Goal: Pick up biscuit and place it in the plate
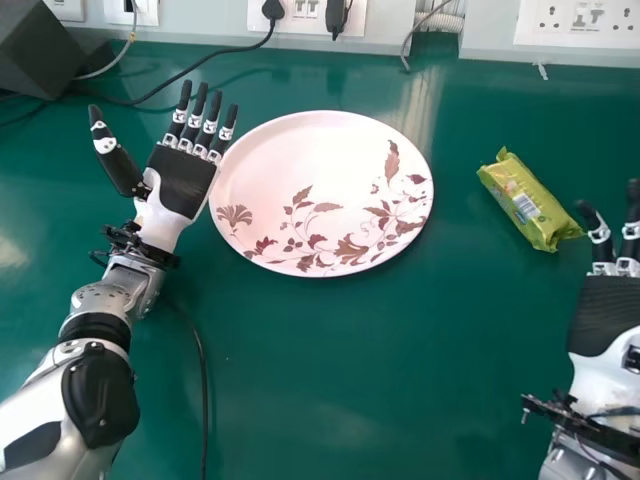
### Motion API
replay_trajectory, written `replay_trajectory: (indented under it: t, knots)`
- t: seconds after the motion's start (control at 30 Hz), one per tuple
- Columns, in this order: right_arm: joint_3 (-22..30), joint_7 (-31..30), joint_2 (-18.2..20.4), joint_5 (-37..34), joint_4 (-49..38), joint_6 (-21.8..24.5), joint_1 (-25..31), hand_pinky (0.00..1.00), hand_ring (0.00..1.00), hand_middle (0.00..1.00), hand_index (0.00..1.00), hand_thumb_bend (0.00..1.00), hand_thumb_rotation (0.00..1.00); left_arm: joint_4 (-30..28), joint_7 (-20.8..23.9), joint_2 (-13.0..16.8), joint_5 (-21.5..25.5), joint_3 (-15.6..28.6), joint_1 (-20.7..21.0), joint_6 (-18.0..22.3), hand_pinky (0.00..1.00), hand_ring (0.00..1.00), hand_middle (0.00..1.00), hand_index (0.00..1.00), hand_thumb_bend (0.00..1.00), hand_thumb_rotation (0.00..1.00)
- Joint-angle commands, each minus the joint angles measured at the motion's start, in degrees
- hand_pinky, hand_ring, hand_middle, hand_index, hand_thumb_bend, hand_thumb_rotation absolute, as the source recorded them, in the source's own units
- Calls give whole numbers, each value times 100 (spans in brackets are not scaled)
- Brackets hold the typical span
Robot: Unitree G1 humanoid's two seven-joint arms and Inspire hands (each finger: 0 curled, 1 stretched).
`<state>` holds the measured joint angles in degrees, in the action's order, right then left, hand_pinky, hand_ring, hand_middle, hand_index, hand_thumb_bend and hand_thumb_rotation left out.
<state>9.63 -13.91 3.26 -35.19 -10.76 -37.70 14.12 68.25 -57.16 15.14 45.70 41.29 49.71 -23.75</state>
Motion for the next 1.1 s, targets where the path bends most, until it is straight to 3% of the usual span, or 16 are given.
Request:
replay_trajectory:
  t: [0.0,0.33,0.5,0.67,1.07]
  knots:
    - [-2,98,464,77,137,-72,214,69,82,91,97,78,77,97,-24,-46,-57,-12,-286,-27,95,94,100,100,100,81]
    - [-49,289,417,234,-22,-122,203,67,79,88,94,76,76,99,127,-67,-68,-15,-240,-3,94,94,100,100,100,79]
    - [-72,653,467,735,-175,-197,260,65,78,86,94,74,76,134,98,-56,-76,-23,-228,5,95,94,100,100,100,80]
    - [-76,1282,538,1722,-448,-266,323,65,78,85,93,74,76,122,101,-63,-70,-21,-225,1,91,93,98,100,100,85]
    - [-202,2442,464,3133,-1205,198,442,64,77,85,94,75,77,131,185,-65,-79,-21,-212,9,94,95,99,100,100,86]
